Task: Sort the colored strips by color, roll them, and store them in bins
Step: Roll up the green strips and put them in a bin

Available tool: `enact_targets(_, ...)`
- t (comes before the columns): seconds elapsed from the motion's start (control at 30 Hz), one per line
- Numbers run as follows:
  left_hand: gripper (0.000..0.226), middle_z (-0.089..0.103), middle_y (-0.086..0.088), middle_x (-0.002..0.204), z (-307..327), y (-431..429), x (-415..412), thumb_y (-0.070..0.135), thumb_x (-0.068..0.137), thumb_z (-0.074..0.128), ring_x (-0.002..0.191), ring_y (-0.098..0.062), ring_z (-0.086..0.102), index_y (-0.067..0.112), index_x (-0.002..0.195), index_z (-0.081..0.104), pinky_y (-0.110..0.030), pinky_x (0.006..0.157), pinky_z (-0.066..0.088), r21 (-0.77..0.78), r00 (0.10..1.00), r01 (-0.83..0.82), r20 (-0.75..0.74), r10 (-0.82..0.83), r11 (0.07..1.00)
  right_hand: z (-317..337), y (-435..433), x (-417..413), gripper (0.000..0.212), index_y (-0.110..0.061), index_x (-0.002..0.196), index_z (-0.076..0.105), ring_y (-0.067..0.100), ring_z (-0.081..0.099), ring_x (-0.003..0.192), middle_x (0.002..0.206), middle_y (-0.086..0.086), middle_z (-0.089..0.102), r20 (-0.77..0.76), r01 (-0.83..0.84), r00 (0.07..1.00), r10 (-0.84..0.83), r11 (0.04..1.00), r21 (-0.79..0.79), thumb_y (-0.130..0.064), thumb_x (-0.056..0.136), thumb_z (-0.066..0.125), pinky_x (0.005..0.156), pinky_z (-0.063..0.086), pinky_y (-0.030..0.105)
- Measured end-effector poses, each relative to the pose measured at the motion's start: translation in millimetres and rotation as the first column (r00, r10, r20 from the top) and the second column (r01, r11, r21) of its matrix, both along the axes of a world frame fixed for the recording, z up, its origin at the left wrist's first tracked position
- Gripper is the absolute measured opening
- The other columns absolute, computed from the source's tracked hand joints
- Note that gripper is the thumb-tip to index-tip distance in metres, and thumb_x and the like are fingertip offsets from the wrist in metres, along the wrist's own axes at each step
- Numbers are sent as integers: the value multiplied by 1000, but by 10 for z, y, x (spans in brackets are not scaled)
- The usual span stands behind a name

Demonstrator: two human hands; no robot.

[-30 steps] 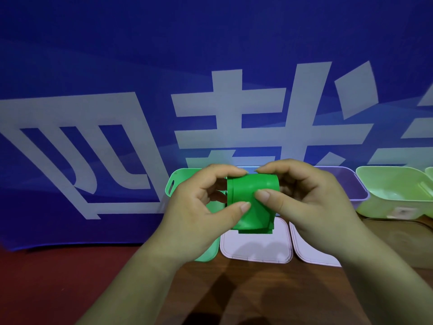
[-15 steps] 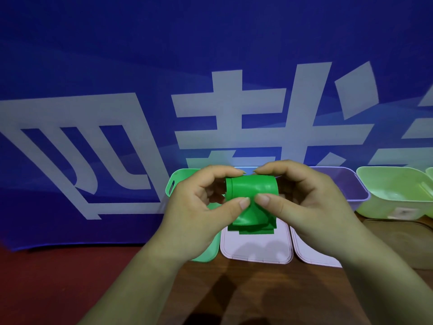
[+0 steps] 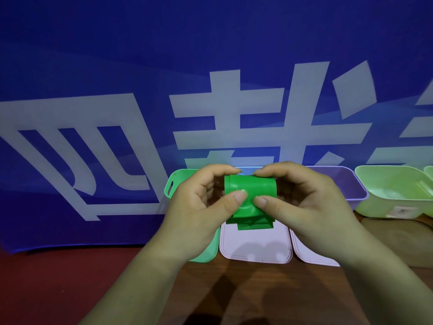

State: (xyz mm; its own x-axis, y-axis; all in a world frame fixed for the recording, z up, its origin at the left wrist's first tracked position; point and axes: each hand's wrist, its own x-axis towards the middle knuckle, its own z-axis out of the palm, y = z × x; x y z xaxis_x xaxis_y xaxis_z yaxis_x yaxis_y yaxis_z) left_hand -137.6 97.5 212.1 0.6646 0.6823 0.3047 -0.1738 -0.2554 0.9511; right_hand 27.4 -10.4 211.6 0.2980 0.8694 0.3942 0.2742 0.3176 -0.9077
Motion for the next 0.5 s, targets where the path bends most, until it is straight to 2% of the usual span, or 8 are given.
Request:
enact_targets(0.1, 43, 70, -4, 112, 1, 3, -21, 29, 76, 74, 105, -27, 66, 20, 117, 65, -42, 85, 58, 40, 1000, 20, -8, -20, 999, 4, 10, -3, 43, -35, 103, 69, 43, 60, 81, 90, 13, 67, -21, 0, 1000, 0, 1000, -18, -56, 67, 80, 70, 55, 54)
enact_targets(0.13, 45, 69, -3, 114, 0, 4, -26, 28, 76, 75, 106, -27, 66, 19, 118, 64, -45, 87, 57, 60, 1000, 20, -9, -19, 998, 7, 12, -4, 40, -34, 103, 70, 40, 60, 78, 88, 11, 67, -24, 0, 1000, -1, 1000, -30, -50, 68, 82, 67, 55, 49)
enact_targets(0.2, 44, 68, -5, 115, -4, 8, -30, 25, 76, 75, 107, -30, 65, 18, 119, 65, -51, 89, 55, 75, 1000, 23, 7, -23, 997, 11, 8, -4, 29, -29, 100, 71, 21, 63, 70, 83, 0, 69, -80, -18, 997, 15, 999, -39, -27, 73, 81, 63, 53, 31)
enact_targets(0.27, 42, 68, -8, 115, -11, 17, -33, 23, 76, 76, 107, -32, 65, 19, 116, 67, -53, 89, 55, 75, 999, 36, 25, -38, 996, 30, 4, -10, 25, -21, 99, 71, 11, 63, 67, 82, -5, 69, -145, -50, 988, 44, 998, -34, -16, 76, 79, 61, 50, 20)
enact_targets(0.37, 36, 67, -10, 117, -16, 23, -31, 21, 76, 76, 107, -32, 64, 25, 111, 69, -51, 88, 55, 102, 998, 47, 35, -51, 994, 67, 7, -22, 27, -14, 100, 69, 4, 60, 60, 73, -9, 68, -174, -31, 985, 24, 999, -39, -19, 73, 72, 56, 47, 14)
enact_targets(0.43, 34, 67, -11, 116, -36, 28, -19, 19, 76, 76, 108, -34, 64, 25, 109, 70, -59, 91, 52, 93, 997, 49, 47, -53, 994, 71, 9, -14, 27, -14, 100, 69, 2, 58, 59, 69, -12, 67, -168, -10, 986, -1, 998, -64, -20, 75, 73, 55, 46, 13)
enact_targets(0.5, 34, 67, -12, 115, -52, 28, -5, 18, 76, 76, 107, -37, 63, 26, 109, 71, -64, 91, 50, 75, 998, 42, 50, -46, 996, 65, 12, -14, 23, -19, 101, 70, 7, 58, 62, 73, -10, 67, -146, -9, 989, -4, 996, -86, -22, 79, 78, 57, 48, 17)
